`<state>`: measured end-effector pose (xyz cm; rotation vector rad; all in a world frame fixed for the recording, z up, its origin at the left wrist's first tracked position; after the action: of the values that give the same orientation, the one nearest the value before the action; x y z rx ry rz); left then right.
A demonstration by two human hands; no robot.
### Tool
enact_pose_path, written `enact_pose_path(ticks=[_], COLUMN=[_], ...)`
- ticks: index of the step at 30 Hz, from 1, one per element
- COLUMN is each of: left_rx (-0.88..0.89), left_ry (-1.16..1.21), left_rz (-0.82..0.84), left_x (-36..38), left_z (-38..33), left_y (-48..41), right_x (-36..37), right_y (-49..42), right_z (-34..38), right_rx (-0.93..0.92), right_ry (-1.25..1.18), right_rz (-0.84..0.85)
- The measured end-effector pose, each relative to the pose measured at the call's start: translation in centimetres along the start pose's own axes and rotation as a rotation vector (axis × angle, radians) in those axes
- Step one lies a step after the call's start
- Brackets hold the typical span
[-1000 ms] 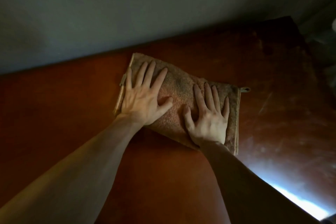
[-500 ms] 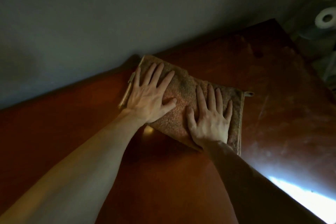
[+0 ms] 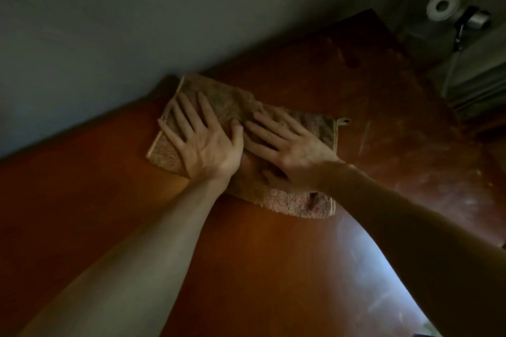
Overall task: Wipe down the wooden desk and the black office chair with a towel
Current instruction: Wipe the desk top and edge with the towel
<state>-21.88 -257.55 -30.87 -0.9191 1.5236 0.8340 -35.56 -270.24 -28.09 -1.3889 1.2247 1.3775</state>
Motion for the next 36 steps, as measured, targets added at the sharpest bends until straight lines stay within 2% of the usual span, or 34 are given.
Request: enact_pose_path(ticks=[3, 9, 22, 29, 36], left_rx=[0.021, 0.126, 0.31, 0.423, 0.338], left_ry=[-0.028, -0.084, -0.05, -0.097, 0.042], left_rz=[-0.021, -0.014, -0.028, 0.067, 0.164], left_x=[0.2, 0.2, 1.5, 0.8, 0.9], left_z=[-0.4, -1.8, -4.0, -4.7, -7.4], left_y=[-0.7, -3.1, -7.7, -8.8, -9.6], right_x=[1.8, 2.7, 2.9, 2.8, 2.6], right_y=[-0.1, 0.2, 0.2, 0.3, -0.2], right_z=[-0.4, -1.0, -0.4, 3.4, 6.0], right_rx=[0.037, 0.148, 0.419, 0.675, 0.833], right_ry=[-0.083, -0.185, -0.249, -0.279, -0.316], right_rz=[-0.014, -0.166, -0.215, -0.222, -0.292])
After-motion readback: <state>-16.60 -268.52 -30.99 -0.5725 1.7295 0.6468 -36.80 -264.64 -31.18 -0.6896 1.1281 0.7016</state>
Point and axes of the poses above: each hand's wrist, its own y-axis away from the middle knuckle, its own x-axis out of the palm, z = x × y, the point moved 2 cm from there along -y, towards the middle knuckle, and after that the axes turned 5 degrees about -x, right-handed, at the moved point
